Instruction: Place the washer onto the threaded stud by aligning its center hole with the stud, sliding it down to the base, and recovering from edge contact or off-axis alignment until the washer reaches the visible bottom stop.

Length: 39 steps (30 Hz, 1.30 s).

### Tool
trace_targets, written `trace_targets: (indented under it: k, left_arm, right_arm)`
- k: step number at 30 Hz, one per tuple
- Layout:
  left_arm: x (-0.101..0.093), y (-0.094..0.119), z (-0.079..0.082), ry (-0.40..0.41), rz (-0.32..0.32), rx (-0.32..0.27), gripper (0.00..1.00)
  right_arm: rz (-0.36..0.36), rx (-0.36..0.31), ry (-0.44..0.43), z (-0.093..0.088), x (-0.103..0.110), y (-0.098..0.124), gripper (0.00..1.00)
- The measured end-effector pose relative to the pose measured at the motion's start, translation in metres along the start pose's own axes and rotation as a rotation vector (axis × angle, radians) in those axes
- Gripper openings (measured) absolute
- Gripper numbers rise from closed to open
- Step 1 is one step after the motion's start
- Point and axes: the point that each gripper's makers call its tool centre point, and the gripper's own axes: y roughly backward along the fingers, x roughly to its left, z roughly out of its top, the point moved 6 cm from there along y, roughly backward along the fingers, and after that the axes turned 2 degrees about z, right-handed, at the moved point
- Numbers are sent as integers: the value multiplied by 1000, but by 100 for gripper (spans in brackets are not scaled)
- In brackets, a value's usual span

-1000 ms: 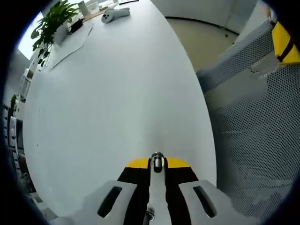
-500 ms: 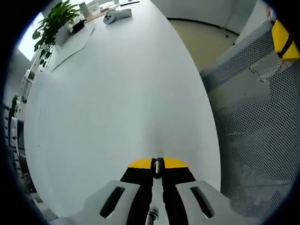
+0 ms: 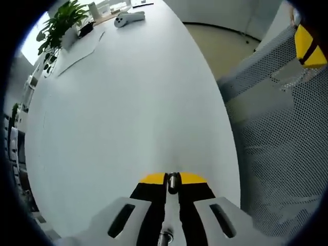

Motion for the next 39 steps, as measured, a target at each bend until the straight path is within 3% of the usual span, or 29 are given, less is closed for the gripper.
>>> trace_targets:
  k: [8,14,17,19,23,25,28,31,39]
  left_arm:
    - [1,34,-3,48,60,-70,15]
    - [-8,86,-15,120,131,-171,16]
    - [-11,111,-34,146,168,-193,16]
    - [-15,134,-45,171,234,-229,16]
    - [-30,168,-68,238,296,-281,18]
    - [-48,191,-84,294,327,-341,21]
    - [-65,215,-106,353,397,-373,27]
    - [-85,239,-127,422,487,-444,32]
    - [-146,266,-152,632,703,-566,47]
  right_arm:
    - [0,-1,0,0,-1,0,4]
    - [-2,3,0,1,-1,-1,4]
    - [-6,3,2,1,-2,0,4]
    - [-10,1,2,1,-3,0,4]
    - [-21,10,1,0,-5,0,4]
    - [-25,25,-9,-2,-5,1,4]
    - [-29,29,-10,-2,-6,1,4]
    - [-32,17,-16,-2,-5,2,4]
    - [-26,23,-1,-4,-3,4,5]
